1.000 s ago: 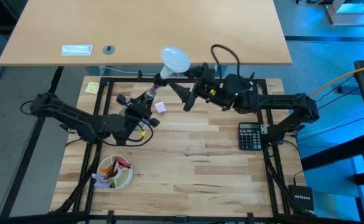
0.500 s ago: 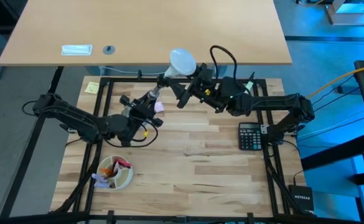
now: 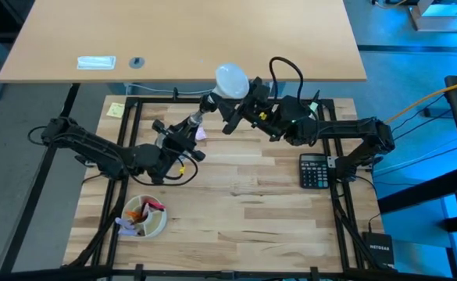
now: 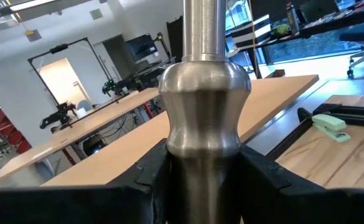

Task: Screw lightbulb
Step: Remove the lightbulb from the silver lamp

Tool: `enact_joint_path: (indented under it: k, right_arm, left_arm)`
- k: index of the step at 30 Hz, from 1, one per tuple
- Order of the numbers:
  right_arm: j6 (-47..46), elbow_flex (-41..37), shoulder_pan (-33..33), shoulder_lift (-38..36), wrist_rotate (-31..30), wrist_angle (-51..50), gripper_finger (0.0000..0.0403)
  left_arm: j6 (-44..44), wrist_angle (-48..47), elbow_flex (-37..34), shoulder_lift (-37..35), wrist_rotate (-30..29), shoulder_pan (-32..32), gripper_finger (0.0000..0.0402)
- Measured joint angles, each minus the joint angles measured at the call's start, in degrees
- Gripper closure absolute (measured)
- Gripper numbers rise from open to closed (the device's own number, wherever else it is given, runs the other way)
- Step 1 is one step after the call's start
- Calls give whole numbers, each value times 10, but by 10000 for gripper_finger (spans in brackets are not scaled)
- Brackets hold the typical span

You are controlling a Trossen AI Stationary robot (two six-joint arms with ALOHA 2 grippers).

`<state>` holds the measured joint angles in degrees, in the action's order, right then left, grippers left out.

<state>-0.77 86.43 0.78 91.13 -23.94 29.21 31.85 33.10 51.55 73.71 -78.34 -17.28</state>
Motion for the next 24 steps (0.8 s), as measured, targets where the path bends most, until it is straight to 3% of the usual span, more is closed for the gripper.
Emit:
enact_joint_path:
  k: [5, 9, 12, 16, 21, 24]
  right_arm:
    - [18, 0, 0, 0, 14, 1, 232]
    - [35, 0, -1, -4, 58, -4, 239]
    - [42, 1, -1, -10, 117, -3, 239]
    - [44, 2, -1, -19, 255, -6, 239]
    - [26, 1, -1, -26, 472, -14, 239]
    - [2, 0, 0, -26, 550, -10, 239]
  left_arm:
    - [10, 1, 0, 0, 8, -1, 278]
    - [47, 5, 0, -8, 9, -20, 278]
    - [45, 0, 0, -28, 55, -38, 278]
    - [-21, -89, 0, -68, 172, -55, 278]
    - [-138, -217, 0, -115, 440, -30, 278]
    - [-183, -245, -1, -131, 565, -9, 278]
